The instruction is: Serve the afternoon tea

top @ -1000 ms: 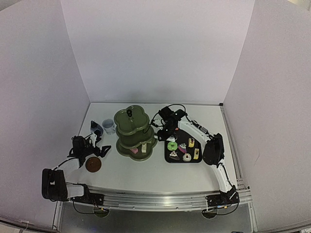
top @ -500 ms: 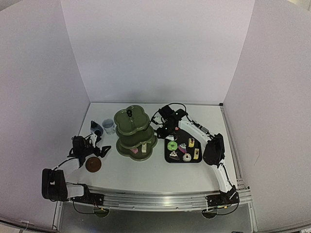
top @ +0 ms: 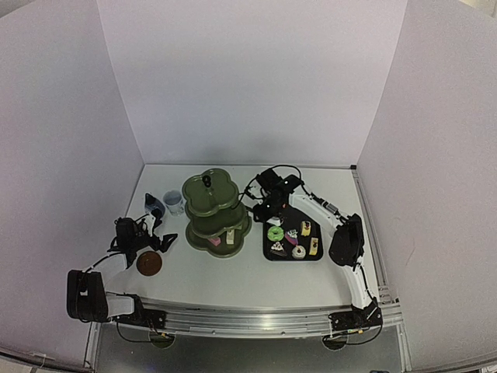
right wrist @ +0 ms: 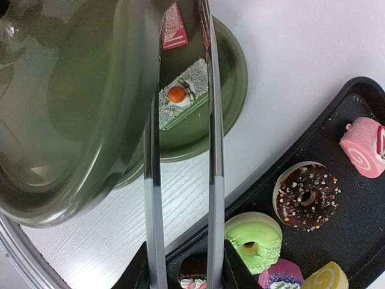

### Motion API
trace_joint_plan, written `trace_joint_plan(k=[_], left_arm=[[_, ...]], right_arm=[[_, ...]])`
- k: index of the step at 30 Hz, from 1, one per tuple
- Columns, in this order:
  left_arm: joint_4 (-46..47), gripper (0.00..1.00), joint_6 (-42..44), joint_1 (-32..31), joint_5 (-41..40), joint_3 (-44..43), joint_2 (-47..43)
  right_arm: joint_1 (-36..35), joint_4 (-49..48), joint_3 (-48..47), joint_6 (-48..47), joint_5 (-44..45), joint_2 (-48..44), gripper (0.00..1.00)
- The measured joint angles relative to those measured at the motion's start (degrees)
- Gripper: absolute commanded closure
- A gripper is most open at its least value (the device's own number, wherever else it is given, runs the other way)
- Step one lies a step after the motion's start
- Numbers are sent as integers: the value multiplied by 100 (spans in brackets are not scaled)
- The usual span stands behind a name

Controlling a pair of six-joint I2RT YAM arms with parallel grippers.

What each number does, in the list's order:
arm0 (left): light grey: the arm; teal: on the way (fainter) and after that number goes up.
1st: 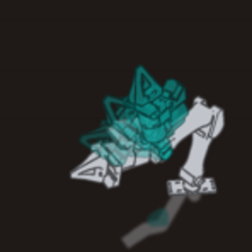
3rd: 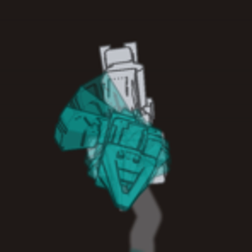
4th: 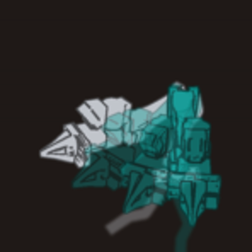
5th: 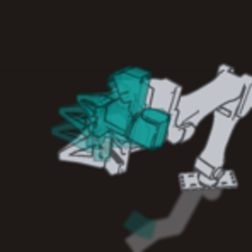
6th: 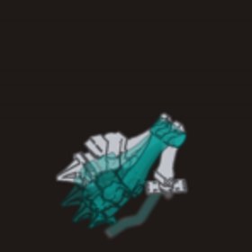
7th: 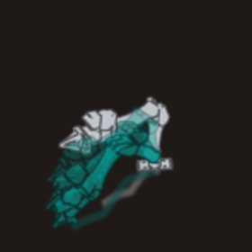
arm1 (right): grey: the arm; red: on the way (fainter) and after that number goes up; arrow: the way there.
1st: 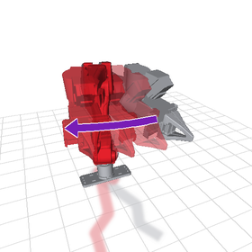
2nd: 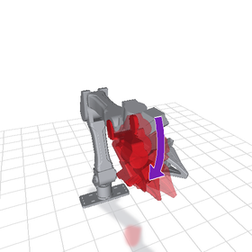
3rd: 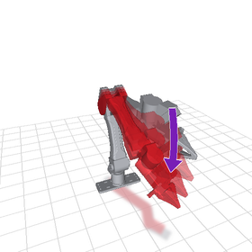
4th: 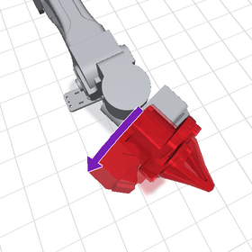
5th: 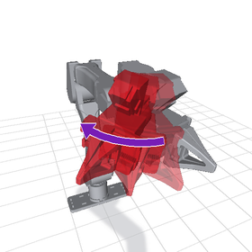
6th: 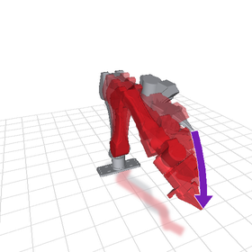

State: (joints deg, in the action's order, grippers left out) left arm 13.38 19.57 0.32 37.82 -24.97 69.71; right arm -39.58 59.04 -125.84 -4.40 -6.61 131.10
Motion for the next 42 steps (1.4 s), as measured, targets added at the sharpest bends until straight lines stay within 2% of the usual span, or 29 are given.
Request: trace_joint_plan(k=[12, 24, 34, 42], left_arm=[[-102, 1, 9, 0, -2, 0, -41], [-105, 1, 7, 0, -2, 0, -70], [-102, 0, 2, 0, 0, 0, -139], [-101, 0, 2, 0, 0, 26, -153]], right_arm=[[254, -240, 273, 613, 192, -238, 70], [451, -254, 1160, 1375, 856, -1178, 69], [451, -243, 2586, 2301, 1182, -2288, 68], [451, -251, 3192, 2784, 1167, -2668, 67]])
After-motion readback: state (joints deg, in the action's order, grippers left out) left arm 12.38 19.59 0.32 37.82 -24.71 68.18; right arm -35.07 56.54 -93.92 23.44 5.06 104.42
